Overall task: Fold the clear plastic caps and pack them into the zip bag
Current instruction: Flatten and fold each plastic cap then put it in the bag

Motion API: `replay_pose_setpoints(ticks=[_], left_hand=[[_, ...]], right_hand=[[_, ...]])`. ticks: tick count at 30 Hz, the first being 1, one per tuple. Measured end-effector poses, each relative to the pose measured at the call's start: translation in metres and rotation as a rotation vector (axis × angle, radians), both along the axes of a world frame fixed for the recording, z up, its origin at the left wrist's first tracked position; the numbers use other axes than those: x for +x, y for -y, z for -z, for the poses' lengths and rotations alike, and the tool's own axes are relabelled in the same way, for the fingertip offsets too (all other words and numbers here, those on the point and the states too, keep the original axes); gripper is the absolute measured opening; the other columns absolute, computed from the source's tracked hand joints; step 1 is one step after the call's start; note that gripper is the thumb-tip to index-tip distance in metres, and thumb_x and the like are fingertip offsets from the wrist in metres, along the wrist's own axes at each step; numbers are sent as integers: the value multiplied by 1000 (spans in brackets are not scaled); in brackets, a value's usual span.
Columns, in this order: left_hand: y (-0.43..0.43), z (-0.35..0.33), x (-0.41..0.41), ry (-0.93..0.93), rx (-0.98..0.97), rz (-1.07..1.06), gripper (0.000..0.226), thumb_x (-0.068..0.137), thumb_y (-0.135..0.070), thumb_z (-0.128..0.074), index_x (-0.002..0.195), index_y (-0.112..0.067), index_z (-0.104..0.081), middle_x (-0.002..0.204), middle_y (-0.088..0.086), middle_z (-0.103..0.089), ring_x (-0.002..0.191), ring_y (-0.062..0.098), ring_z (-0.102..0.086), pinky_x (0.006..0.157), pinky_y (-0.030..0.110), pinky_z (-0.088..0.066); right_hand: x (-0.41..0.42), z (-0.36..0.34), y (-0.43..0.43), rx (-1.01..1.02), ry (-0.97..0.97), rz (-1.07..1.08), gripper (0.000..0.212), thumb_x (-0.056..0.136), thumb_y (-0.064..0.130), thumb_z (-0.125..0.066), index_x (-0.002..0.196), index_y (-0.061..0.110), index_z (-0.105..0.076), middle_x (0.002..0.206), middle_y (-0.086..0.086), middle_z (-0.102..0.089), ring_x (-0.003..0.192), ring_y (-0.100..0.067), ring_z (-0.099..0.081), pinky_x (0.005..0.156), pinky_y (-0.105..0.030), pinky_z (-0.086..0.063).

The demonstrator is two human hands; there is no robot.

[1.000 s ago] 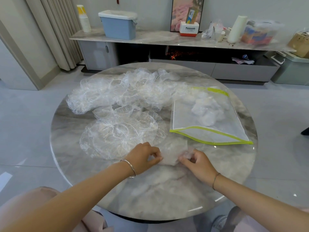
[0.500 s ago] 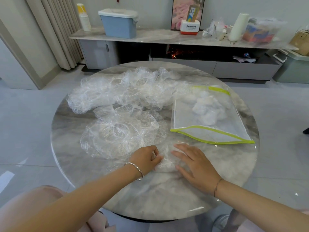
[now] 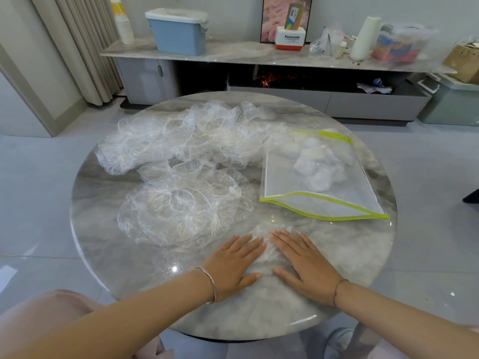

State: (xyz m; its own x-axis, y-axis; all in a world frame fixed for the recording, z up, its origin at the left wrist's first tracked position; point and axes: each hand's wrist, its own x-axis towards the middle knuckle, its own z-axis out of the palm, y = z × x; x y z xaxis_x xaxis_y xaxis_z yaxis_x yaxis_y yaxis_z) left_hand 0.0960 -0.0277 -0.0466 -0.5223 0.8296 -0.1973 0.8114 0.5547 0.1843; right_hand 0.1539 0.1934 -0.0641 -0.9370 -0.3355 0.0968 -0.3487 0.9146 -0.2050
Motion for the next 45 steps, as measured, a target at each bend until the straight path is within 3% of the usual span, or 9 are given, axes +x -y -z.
replay_pose_setpoints(ticks=[3, 6, 12, 18, 22, 25, 29, 38, 45], left_hand=[[2, 2, -5, -87, 43, -6, 80, 87, -63, 4, 149, -21, -20, 156, -1, -19, 143, 18, -19, 116, 35, -7], [3, 9, -7, -193, 136, -4, 57, 89, -57, -30, 129, -25, -55, 130, -2, -57, 114, 17, -58, 99, 34, -44], [-2, -8, -23, -167, 316, -61, 32, 76, -38, -43, 93, -26, -68, 87, -10, -66, 74, 12, -64, 67, 21, -48], [4, -20, -26, 206, 435, -395, 23, 92, -37, -55, 84, -16, -60, 65, 1, -55, 62, 15, -50, 62, 28, -40], [3, -15, -28, 312, 445, -502, 12, 90, -32, -59, 91, -20, -56, 55, -10, -46, 52, 4, -42, 57, 22, -37], [3, -14, -28, 93, 451, -433, 33, 89, -23, -59, 120, -22, -52, 96, -11, -56, 87, 8, -55, 76, 21, -44], [4, -11, -29, -41, 424, -25, 41, 96, -31, -38, 135, -21, -47, 141, -3, -45, 129, 15, -41, 107, 29, -31], [7, -4, -24, -57, 206, -24, 61, 96, -51, -9, 134, -25, -49, 133, -1, -52, 110, 21, -53, 90, 34, -43], [3, -23, -23, 52, 164, -108, 79, 72, -54, -7, 139, -28, -40, 122, -5, -44, 108, 12, -41, 86, 19, -27]], right_hand=[[-4, -8, 0, -8, -161, -71, 55, 90, 52, -44, 133, 19, -46, 134, 3, -52, 123, -11, -41, 110, -29, -19], [-7, -12, 2, -20, -219, -124, 42, 83, 43, -53, 120, 22, -55, 113, 7, -61, 102, -9, -52, 100, -25, -29], [-14, -14, 1, -118, -188, -50, 31, 81, 28, -51, 107, 20, -66, 96, 9, -67, 87, -9, -57, 89, -20, -36], [-17, -24, 13, -765, 158, 317, 4, 87, 21, -62, 84, 22, -64, 75, 5, -66, 71, -9, -61, 69, -18, -46], [-24, -20, 14, -895, 229, 449, 15, 83, 4, -66, 80, 16, -58, 62, 4, -59, 56, -5, -47, 62, -18, -41], [-33, -18, 13, -870, 262, 496, 19, 81, 6, -68, 82, 20, -55, 63, 5, -60, 55, -5, -46, 63, -22, -42], [-41, -19, 13, -799, 275, 501, 23, 79, 10, -71, 85, 22, -53, 66, 6, -57, 53, -2, -44, 62, -21, -39], [-36, -47, 9, -528, -68, 236, 18, 85, 26, -58, 104, 24, -57, 98, 22, -49, 86, -4, -50, 76, -20, -42], [-17, -35, 14, -21, -2, -127, 47, 76, 30, -45, 121, 25, -55, 113, 9, -58, 102, -10, -52, 86, -24, -37]])
